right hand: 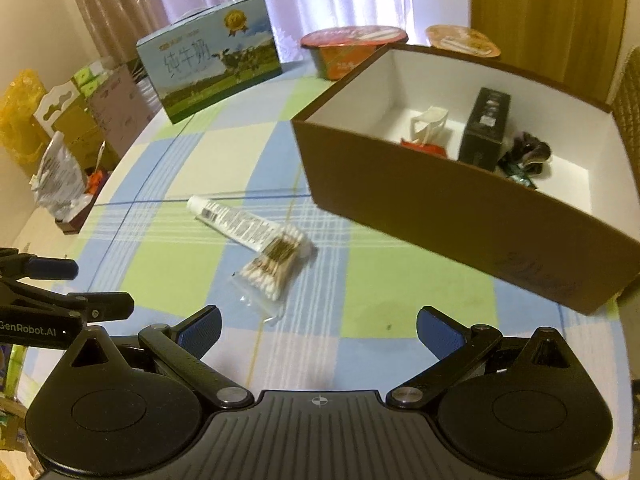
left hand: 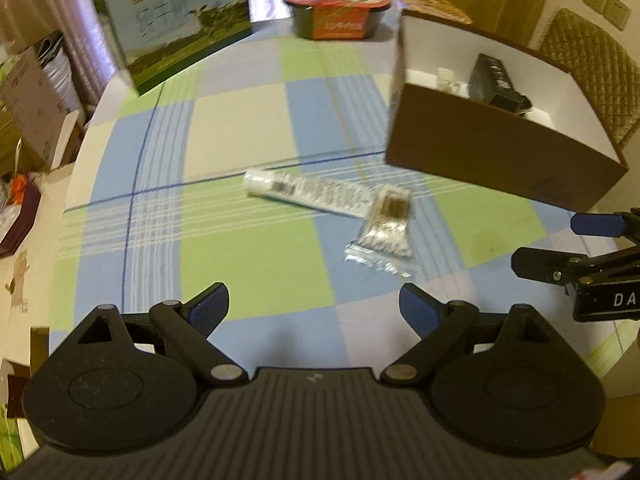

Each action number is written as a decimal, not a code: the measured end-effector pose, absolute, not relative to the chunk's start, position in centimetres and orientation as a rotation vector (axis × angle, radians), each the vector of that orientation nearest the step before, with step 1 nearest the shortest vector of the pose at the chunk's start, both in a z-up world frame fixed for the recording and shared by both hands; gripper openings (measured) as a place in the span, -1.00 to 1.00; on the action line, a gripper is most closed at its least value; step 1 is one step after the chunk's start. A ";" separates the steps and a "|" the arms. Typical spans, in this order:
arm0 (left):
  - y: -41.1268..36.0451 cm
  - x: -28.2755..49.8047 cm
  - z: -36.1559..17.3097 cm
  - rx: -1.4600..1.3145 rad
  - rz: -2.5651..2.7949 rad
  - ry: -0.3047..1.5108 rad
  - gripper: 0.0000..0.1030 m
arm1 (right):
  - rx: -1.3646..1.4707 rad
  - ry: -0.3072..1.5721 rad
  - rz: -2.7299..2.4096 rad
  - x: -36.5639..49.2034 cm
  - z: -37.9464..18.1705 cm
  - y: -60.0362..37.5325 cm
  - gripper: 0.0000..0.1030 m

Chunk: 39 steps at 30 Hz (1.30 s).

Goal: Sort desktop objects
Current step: 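Move both open tools toward the white lotion tube and cotton swab bag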

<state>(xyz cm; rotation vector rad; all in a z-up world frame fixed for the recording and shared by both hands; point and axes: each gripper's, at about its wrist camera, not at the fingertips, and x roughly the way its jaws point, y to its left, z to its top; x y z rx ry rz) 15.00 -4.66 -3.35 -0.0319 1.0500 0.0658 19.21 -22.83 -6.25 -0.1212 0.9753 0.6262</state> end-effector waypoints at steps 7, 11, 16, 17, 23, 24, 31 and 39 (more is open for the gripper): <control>-2.5 14.4 -4.5 -0.052 0.117 1.074 0.75 | -0.122 1.009 0.640 19.2 -7.8 -21.4 0.96; -1.4 14.5 -5.4 -0.066 0.146 1.090 0.75 | -0.133 1.032 0.638 19.3 -8.9 -20.9 0.96; -0.7 14.9 -6.4 -0.077 0.148 1.102 0.75 | -0.114 1.071 0.632 19.7 -10.5 -20.2 0.96; -0.5 15.1 -6.6 -0.078 0.147 1.103 0.75 | -0.110 1.076 0.629 19.8 -10.8 -20.0 0.96; 0.8 16.4 -8.7 -0.074 0.150 1.111 0.75 | -0.099 1.099 0.626 20.2 -12.8 -18.6 0.96; 1.0 16.7 -9.2 -0.072 0.154 1.120 0.75 | -0.096 1.102 0.624 20.3 -13.0 -18.4 0.96; 2.8 18.2 -11.2 -0.067 0.159 1.163 0.75 | -0.083 1.095 0.599 21.5 -14.2 -16.5 0.95; 4.2 20.2 -12.0 -0.050 0.138 1.177 0.75 | -0.180 1.020 0.591 21.9 -15.5 -14.1 0.46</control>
